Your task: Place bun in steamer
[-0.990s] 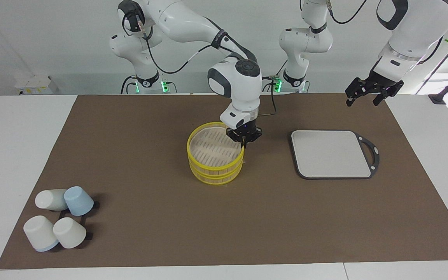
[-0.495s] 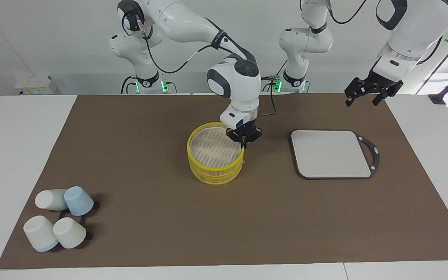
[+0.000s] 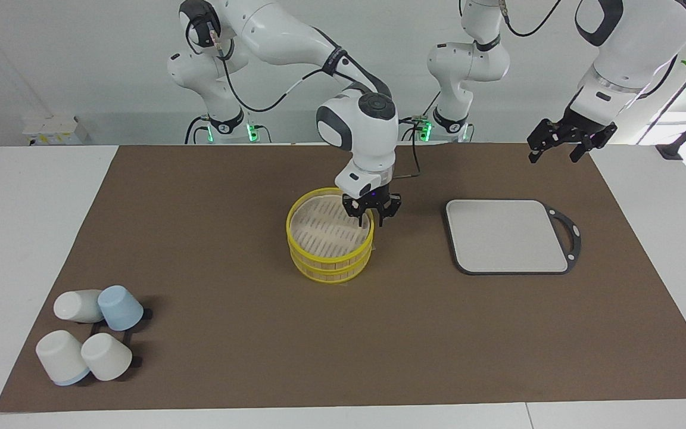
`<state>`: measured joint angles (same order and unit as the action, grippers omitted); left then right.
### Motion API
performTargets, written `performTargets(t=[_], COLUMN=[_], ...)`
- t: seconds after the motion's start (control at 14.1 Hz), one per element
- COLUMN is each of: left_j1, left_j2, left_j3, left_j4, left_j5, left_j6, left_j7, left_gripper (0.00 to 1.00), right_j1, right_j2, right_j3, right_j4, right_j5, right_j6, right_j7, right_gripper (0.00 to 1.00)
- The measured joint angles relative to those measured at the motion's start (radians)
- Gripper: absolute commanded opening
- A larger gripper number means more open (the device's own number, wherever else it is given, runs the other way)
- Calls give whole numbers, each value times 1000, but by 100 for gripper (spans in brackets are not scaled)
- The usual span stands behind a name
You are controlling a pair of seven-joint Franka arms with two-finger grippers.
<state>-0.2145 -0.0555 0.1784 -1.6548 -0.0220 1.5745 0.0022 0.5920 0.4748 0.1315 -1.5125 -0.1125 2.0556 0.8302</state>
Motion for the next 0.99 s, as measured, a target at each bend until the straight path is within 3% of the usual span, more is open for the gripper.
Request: performTargets(t=[0.28,0.57,0.99], left_j1=[-1,-1,-2], left_j2=[0,0,0], left_j3=[0,0,-4], left_j4=[0,0,0], left_j5=[0,0,4], left_j6=[0,0,0], left_j7=[0,0,0], left_gripper=[100,100,100], right_j1=[-73,-241,-467], right_j2=[-76,-190,-285], right_j3=[-8,-10,-10], right_j4=[23,24,23], right_j5=[0,1,70], right_j6=[-119,-249,-409], right_j7=[-175,-429,-684], right_gripper=[100,100,100])
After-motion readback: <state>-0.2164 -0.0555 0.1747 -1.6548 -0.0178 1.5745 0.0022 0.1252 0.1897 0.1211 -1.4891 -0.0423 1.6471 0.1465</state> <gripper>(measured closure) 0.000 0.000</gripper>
